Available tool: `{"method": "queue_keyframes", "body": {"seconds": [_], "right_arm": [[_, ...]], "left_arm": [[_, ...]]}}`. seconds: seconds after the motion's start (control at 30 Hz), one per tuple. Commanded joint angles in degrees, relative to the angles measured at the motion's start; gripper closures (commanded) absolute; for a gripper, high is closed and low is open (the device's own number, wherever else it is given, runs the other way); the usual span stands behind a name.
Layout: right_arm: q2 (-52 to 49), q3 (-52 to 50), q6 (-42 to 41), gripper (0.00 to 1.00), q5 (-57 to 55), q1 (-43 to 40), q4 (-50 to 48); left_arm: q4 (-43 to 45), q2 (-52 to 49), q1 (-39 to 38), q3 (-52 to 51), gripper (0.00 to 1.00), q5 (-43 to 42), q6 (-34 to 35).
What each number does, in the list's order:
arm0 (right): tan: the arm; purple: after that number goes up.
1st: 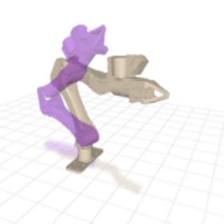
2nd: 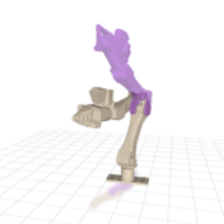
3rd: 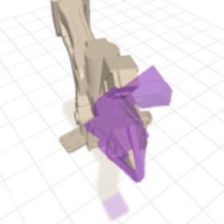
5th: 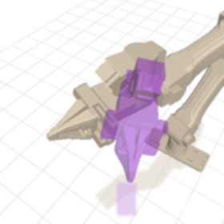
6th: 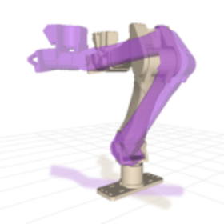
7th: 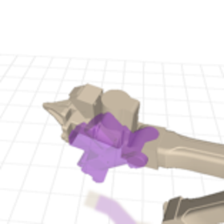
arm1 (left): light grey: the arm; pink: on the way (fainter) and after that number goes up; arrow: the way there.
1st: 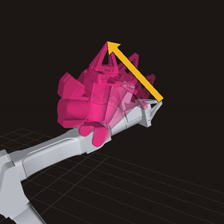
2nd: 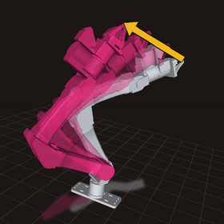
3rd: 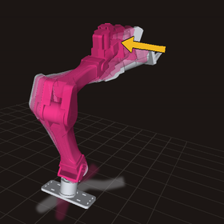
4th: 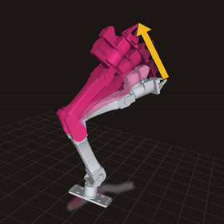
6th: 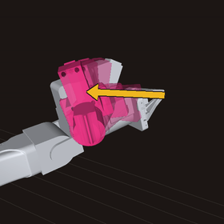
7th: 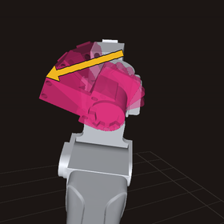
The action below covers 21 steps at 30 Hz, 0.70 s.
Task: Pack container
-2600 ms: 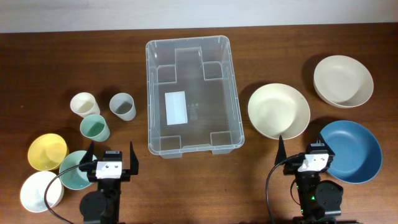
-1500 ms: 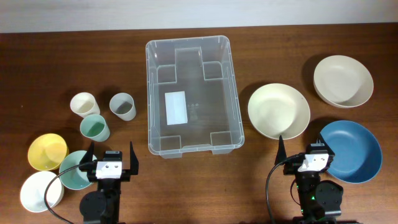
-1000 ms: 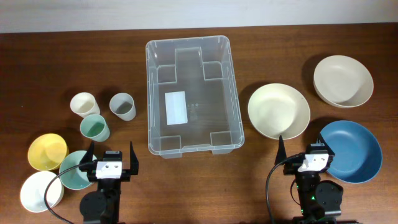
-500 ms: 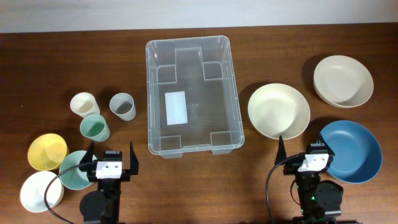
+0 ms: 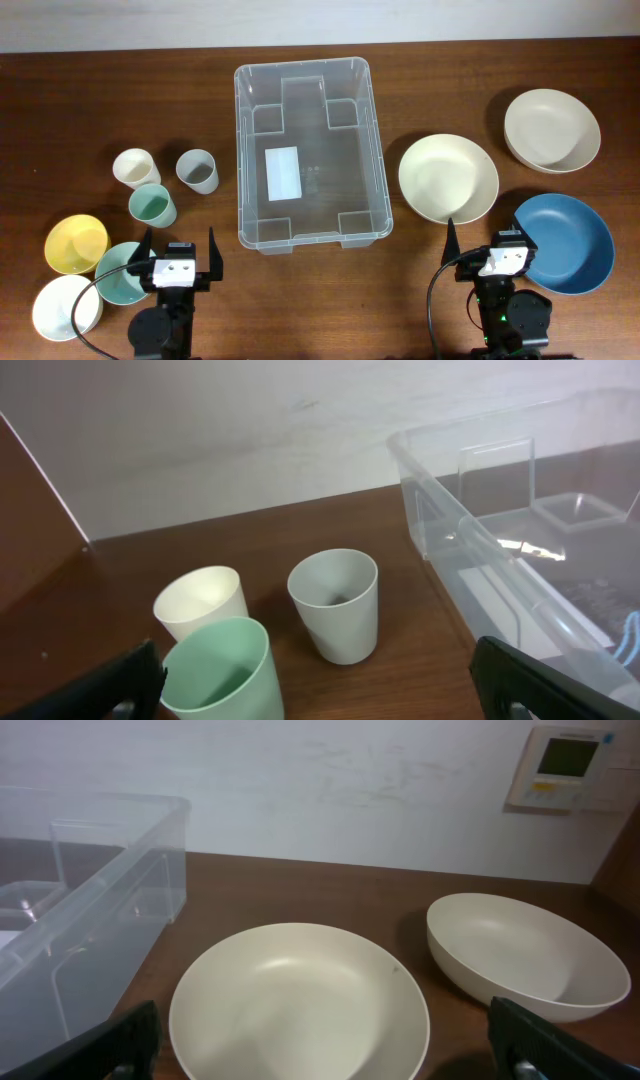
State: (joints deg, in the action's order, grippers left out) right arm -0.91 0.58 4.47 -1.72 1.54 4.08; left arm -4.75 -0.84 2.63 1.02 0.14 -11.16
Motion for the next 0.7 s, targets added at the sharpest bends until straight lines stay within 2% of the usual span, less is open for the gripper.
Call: {"method": "queue_keyframes", "body": {"seconds": [0.0,0.13,0.23,0.47,0.67], "right_arm": [[0.1,-0.3,-0.6,0.01,1.2,0.3,0.5],[-1.3,-0.3,-12.0,0.01,1.3,0.3,0.5],[-3.4,-0.2,-15.9,0.01,2.1,0.3,0.5],[-9.2,3.8,-15.9,0.01,5.9,0.3,3.1],[-20.2,17.8,-15.9,0.01,6.5,0.3,15.2]], "left_arm": [[0.1,0.5,0.0,-0.5,0.0,-0.8,10.0],[-0.2,0.4,0.0,-0.2,0.0,-0.9,17.7],[-3.8,0.4,0.0,2.1,0.0,-1.9,19.3],[-13.8,-2.3,0.0,12.0,0.0,-1.9,19.3],[-15.1,-11.2,0.0,24.2,0.0,-5.8,19.2]]}}
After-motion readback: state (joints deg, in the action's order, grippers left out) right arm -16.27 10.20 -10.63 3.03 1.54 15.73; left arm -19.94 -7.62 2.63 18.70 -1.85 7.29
